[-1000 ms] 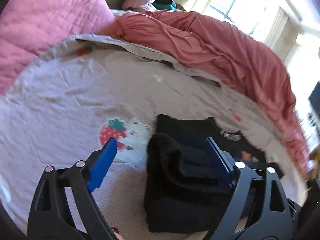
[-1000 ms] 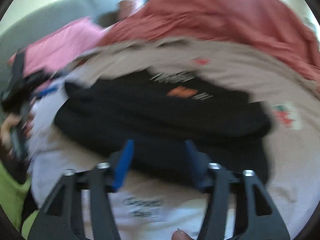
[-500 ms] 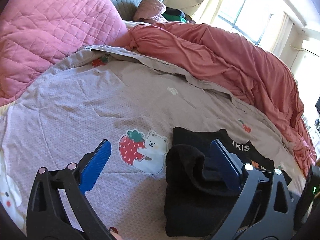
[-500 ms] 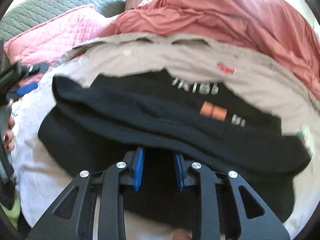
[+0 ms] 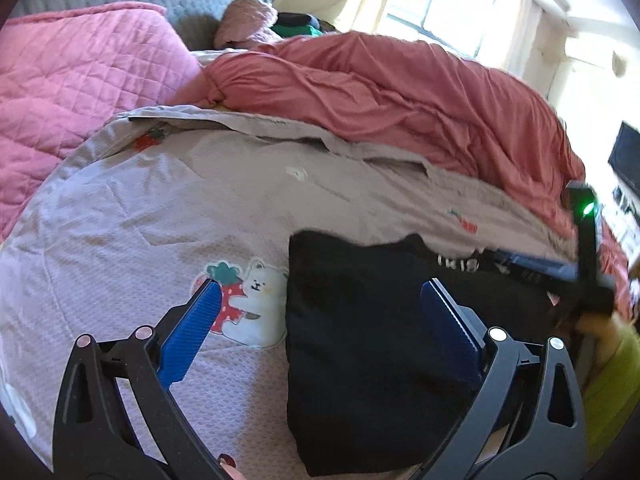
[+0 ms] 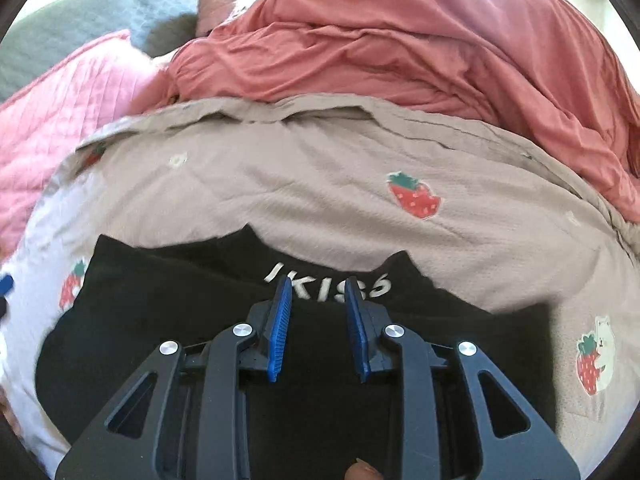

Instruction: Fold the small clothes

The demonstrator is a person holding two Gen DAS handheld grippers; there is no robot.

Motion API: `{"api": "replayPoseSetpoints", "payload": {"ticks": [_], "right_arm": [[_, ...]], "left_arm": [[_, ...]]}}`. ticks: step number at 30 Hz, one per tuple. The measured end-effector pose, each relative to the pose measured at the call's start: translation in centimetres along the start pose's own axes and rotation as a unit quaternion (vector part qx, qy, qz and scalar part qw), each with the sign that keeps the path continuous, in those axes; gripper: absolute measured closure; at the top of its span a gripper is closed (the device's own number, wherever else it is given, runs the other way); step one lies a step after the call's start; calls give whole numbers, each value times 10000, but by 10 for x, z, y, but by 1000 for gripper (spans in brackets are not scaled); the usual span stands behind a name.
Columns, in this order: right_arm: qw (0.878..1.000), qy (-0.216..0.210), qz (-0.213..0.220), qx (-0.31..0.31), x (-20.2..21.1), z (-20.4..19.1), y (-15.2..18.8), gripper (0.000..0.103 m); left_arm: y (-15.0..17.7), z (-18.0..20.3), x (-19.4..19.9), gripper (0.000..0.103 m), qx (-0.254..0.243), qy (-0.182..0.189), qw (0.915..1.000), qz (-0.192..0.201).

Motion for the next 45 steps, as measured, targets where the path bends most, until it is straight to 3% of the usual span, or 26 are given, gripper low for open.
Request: {"api": "replayPoseSetpoints", "payload": {"ticks": [4, 9, 12, 16, 20, 24, 28, 30, 33, 35, 37, 38, 40, 45], "right_arm": [[9990, -39, 365, -246, 32, 25, 9, 58], [9952, 218, 596, -738, 63, 81, 32, 55], [9909, 414, 531, -1166, 67, 125, 47, 54], [9865, 261, 98, -1611, 53, 163, 62, 52], [9864, 321, -8, -1613, 43, 170, 65, 52], [9876, 219, -120, -1547, 28, 165, 59, 52], [9877, 262, -288, -1514, 13, 162, 56, 53], [9878, 317, -329, -1487, 9, 160, 54, 57], [9874, 416, -283, -1499, 9, 160, 53, 61], [9869, 433, -219, -1535, 9, 160, 53, 73], [9875, 535, -184, -1469, 10, 158, 54, 84], [9877, 568, -158, -1447, 11, 158, 54, 90], [9878, 543, -77, -1455, 14, 157, 54, 93], [9867, 513, 153, -1537, 26, 156, 55, 94]], "left_arm": [[5, 2, -15, 10, -148, -133, 9996, -214], [2, -8, -34, 10, -94, -282, 9986, -428], [-1, -19, -48, 10, 51, -240, 9982, -552], [-2, -32, -59, 10, 448, 8, 9965, -704], [-10, -41, -63, 10, 739, -2, 9949, -685], [-20, -45, -80, 11, 1317, 163, 9877, -833], [-19, -32, -87, 15, 1159, 503, 9886, -817], [-16, -26, -93, 20, 890, 475, 9904, -949], [-16, -22, -97, 46, 834, 644, 9895, -993], [-16, -20, -98, 67, 751, 562, 9905, -1006], [-15, -16, -98, 72, 606, 510, 9915, -1030], [-15, -15, -98, 81, 547, 482, 9922, -1011], [-16, -13, -95, 93, 445, 442, 9936, -942], [-24, -9, -79, 97, 332, 630, 9951, -683]]}}
Point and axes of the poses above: each gripper's, at about its wrist camera, not at the fingertips, and x roughly against the way its jaws point, z to its right, y to its underside, the point moved 2 cm from there along -x, roughly the way its jaws point
